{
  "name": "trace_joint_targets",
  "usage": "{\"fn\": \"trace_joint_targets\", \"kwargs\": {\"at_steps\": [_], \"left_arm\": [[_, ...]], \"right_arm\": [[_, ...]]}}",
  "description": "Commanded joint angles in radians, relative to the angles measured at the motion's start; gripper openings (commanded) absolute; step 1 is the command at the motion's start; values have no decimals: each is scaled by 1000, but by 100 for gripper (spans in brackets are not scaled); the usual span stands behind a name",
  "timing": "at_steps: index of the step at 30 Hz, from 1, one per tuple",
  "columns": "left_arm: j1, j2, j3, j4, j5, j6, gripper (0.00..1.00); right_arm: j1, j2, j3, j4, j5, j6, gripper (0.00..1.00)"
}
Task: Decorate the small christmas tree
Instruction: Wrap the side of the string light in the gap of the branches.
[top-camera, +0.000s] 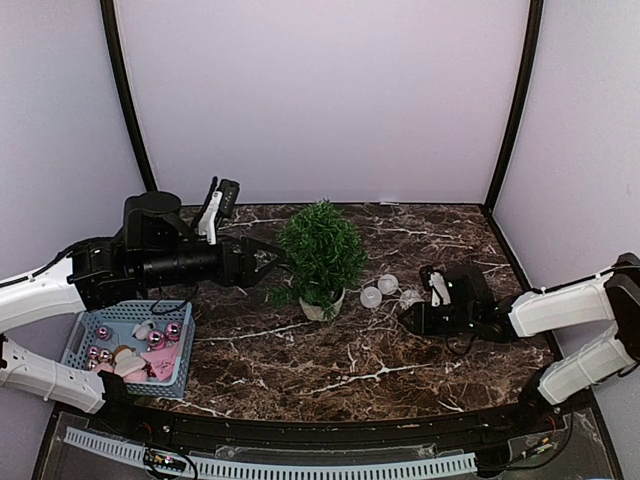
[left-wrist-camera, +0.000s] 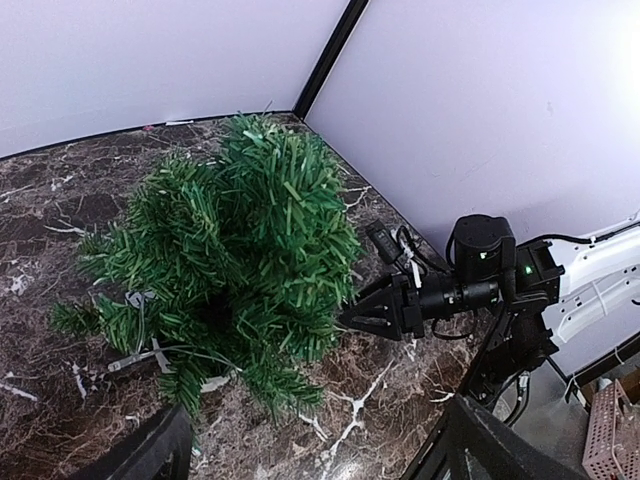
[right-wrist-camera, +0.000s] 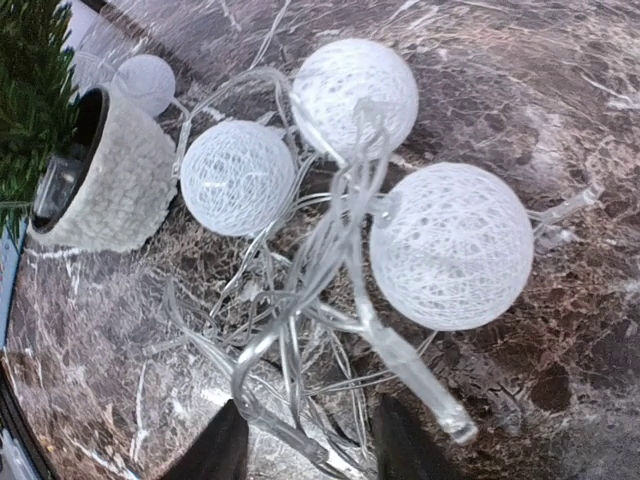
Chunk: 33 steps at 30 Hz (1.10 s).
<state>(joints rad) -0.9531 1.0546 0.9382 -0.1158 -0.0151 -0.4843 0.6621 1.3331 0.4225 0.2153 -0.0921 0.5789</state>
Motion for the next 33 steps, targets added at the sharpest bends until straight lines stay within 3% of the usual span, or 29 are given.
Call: {"fn": "trace_joint_targets", "kwargs": {"at_steps": [1, 2, 9, 15, 21, 33], "left_arm": [[-2, -4, 58, -24, 13, 18, 90], [-1, -4, 65, -34, 13, 25, 90], [0, 7, 150, -83, 11, 158, 91], [-2, 119, 307, -92, 124, 283, 90], [-31, 262, 427, -53, 233, 311, 86], [-123, 407, 435, 125, 135, 174, 84]], "right_arm": [[10, 0, 24, 73, -53, -43, 9], [12, -34, 41, 9, -43, -40, 0], [14, -450, 267, -575, -27, -30, 0], [13, -469, 559, -799, -114, -85, 0], [13, -372, 703, -787, -179, -74, 0], [13, -336, 665, -665, -278, 14, 0]]}}
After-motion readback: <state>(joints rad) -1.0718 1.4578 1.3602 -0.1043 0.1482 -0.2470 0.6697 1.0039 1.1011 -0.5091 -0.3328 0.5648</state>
